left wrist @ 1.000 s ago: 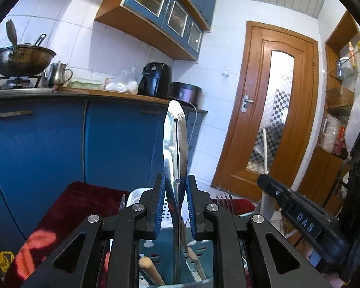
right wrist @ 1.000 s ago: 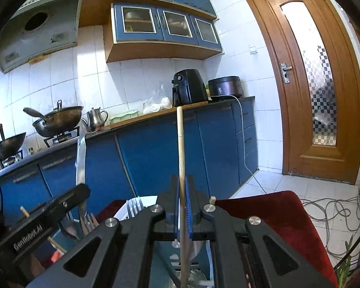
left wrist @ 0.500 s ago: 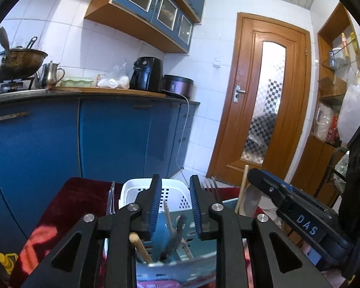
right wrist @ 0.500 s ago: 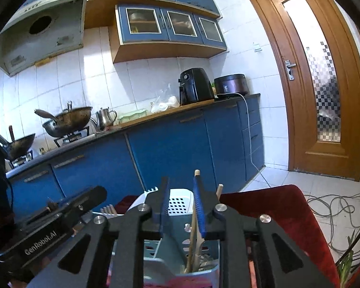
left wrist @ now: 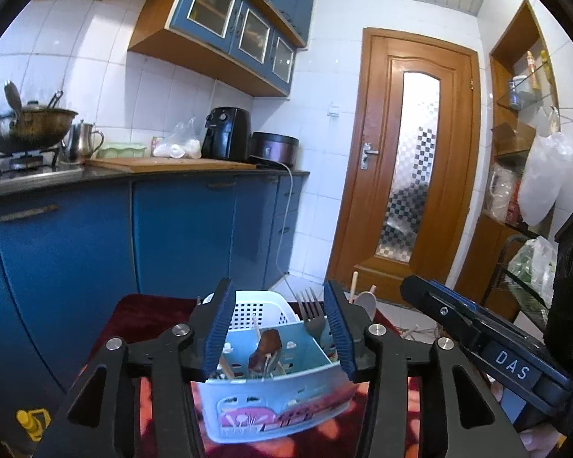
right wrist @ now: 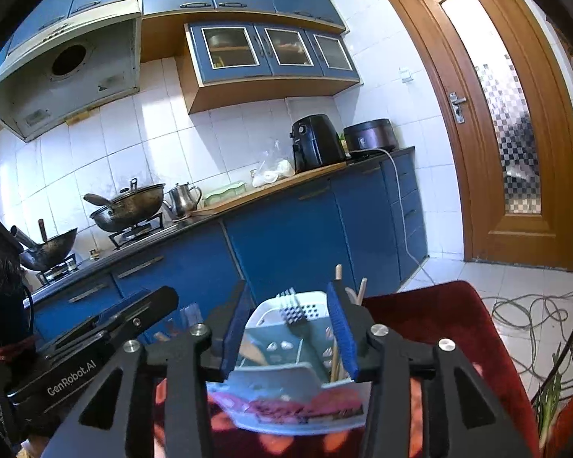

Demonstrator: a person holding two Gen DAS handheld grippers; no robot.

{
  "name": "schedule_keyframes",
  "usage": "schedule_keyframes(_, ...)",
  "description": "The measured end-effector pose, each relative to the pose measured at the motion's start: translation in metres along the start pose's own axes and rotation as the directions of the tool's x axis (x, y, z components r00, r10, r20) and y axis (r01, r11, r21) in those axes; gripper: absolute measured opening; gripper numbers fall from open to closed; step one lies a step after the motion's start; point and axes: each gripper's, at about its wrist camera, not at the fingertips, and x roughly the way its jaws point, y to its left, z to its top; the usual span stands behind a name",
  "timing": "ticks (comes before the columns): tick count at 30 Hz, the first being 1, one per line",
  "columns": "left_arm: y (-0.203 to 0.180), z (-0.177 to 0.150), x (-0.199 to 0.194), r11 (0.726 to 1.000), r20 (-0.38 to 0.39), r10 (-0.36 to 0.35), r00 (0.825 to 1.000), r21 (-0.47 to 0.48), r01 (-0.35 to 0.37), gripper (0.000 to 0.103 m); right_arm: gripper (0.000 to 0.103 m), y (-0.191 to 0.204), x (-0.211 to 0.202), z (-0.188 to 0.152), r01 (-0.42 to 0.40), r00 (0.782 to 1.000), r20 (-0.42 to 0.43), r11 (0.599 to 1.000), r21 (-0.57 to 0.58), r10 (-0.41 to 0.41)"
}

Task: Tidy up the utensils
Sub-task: 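Lower the tongs and chopstick into the holder and open both tools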

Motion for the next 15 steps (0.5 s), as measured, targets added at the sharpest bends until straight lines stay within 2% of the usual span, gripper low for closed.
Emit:
schedule_keyframes(6,0.002,0.003,-0.034,0.999,-0.014,0.031,0.999,0.009,-0.031,0.058,0.054,0.015,-0.022,-0.007,-0.02,0.999,-0.032,1.0,0.011,0.021)
schedule_keyframes(11,0.012,0.0,-0.06,0.998,-0.052,0.061,0.997,-0.012,-0.062,0.06,0.057,0.031,-0.042,-0.015,-0.03,0.998,-0.054,1.0,-0.009,0.03)
schedule_keyframes(15,0.018,-0.004,-0.077,0.997,-0.074,0.079,0.994,-0.019,-0.081,0.06,0.065,0.045,-0.057,-0.023,-0.031,0.998,-0.057,0.999,-0.032,0.029)
